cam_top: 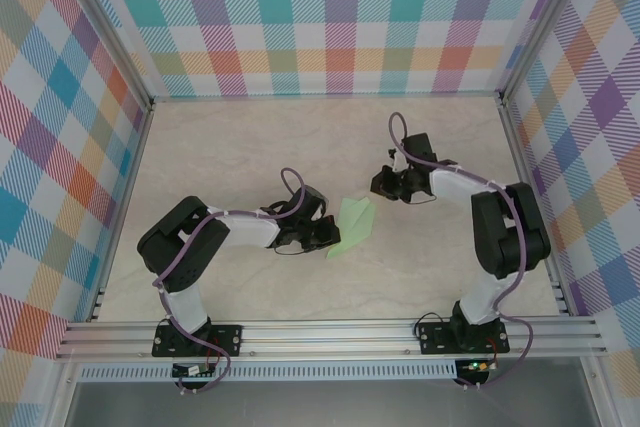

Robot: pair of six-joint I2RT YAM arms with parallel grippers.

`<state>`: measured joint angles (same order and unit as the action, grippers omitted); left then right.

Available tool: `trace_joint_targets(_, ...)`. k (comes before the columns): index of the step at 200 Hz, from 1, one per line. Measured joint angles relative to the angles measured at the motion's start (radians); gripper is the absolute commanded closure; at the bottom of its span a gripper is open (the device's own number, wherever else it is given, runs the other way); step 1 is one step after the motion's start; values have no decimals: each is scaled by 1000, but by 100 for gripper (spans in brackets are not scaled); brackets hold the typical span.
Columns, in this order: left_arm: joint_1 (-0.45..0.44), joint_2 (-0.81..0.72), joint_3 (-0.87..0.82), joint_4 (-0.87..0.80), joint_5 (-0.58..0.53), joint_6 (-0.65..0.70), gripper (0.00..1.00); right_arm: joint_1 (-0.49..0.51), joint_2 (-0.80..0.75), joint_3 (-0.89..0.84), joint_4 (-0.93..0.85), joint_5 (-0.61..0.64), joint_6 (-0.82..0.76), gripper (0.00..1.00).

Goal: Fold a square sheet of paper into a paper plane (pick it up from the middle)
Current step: Fourth fold the wing at the center of the table.

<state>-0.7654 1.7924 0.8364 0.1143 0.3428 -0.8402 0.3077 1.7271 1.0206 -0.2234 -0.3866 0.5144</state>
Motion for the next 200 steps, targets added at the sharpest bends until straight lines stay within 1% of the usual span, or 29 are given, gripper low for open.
trace_joint_targets(23, 0, 0, 6, -11, -2, 1, 100, 79, -30, -35, 30, -24, 32, 90)
trace_joint_targets(47, 0, 0, 11, -20, -3, 6, 100, 150, -4, -69, 56, -63, 76, 90)
trace_joint_targets(64, 0, 0, 12, -26, -4, 8, 100, 181, 26, -78, 66, -84, 97, 91)
trace_joint_targets(100, 0, 0, 14, -29, -4, 15, 100, 188, 79, -86, 82, -105, 123, 91)
trace_joint_targets(162, 0, 0, 46, -85, -7, 46, 100, 188, 104, -104, 75, -101, 125, 91)
trace_joint_targets(200, 3, -14, 65, -132, -4, 95, 92, 188, 111, -87, 48, -97, 122, 91)
